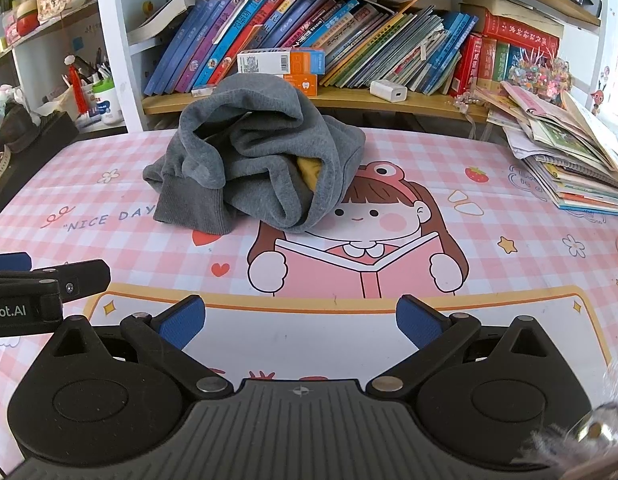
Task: Fold clothes
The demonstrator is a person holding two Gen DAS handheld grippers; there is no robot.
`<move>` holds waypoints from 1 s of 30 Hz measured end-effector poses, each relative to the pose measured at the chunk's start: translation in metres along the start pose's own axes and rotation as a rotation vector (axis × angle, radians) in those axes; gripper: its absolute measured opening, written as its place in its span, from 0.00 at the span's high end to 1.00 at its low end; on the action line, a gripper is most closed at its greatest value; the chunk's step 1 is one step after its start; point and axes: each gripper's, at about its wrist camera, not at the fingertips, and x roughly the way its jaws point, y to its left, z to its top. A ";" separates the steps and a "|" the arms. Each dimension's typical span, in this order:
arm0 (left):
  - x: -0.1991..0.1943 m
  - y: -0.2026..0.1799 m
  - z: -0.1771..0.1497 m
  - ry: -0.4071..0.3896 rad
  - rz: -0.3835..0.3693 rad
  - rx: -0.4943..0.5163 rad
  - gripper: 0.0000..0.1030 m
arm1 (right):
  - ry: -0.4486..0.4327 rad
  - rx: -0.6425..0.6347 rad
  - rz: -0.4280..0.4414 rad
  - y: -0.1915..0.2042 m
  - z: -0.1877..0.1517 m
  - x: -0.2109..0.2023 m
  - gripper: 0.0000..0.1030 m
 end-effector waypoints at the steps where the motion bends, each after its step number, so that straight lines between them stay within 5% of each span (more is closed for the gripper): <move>1: 0.000 0.000 0.000 0.000 0.001 0.000 0.00 | 0.000 0.000 0.001 0.000 0.000 0.000 0.00; 30: 0.000 0.001 0.002 0.014 -0.006 -0.005 0.00 | 0.013 -0.003 0.000 0.000 0.000 0.000 0.00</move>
